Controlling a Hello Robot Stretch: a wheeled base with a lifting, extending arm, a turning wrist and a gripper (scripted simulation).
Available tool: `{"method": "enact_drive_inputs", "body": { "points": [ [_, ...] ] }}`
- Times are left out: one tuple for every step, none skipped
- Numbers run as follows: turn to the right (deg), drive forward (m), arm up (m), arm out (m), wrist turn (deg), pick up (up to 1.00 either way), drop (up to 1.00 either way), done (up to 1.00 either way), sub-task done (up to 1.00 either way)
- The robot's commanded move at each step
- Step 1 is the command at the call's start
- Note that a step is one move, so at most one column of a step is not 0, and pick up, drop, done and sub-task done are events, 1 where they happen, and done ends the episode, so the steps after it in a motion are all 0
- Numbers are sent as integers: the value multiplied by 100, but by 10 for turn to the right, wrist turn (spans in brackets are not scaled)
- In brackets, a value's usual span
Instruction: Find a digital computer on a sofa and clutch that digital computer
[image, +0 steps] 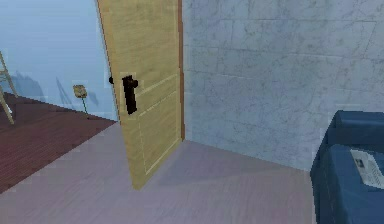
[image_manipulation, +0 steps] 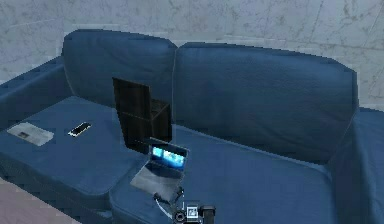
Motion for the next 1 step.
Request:
{"method": "enact_drive_inputs", "body": {
  "points": [
    [0,0,0,0,0,0,0,100,0]
  ]
}}
